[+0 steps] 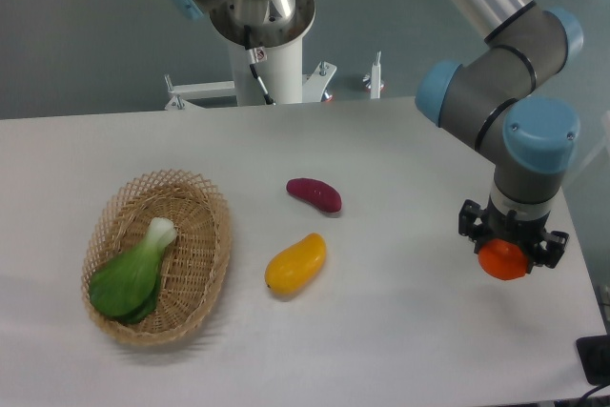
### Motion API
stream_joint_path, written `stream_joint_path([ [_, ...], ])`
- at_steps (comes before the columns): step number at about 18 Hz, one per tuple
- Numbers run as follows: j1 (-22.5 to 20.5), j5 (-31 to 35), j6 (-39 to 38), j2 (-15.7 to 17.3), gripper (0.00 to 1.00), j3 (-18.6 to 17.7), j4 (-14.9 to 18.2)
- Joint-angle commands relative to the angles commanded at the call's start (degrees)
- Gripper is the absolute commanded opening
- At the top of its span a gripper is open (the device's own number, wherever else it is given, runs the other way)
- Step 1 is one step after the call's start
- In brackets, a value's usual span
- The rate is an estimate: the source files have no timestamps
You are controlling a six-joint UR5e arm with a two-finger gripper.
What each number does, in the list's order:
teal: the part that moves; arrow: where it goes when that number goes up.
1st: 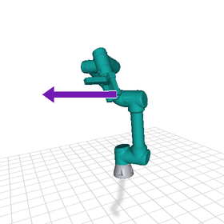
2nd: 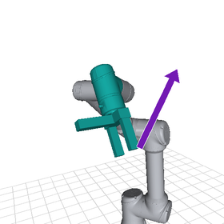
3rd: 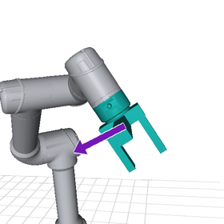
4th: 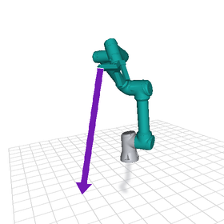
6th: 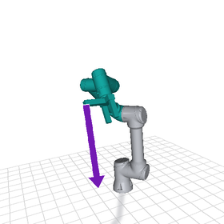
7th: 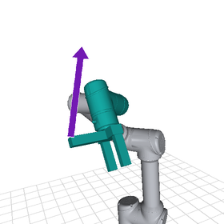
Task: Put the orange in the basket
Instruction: 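Carry the held orange with the gripper over to the wicker basket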
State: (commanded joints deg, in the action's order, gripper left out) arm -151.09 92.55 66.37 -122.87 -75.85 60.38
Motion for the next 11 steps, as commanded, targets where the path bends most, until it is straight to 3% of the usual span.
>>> stream_joint_path([
  [11,4.7,-0.3,-9.7,0.4,0.77,-0.3,0.4],
])
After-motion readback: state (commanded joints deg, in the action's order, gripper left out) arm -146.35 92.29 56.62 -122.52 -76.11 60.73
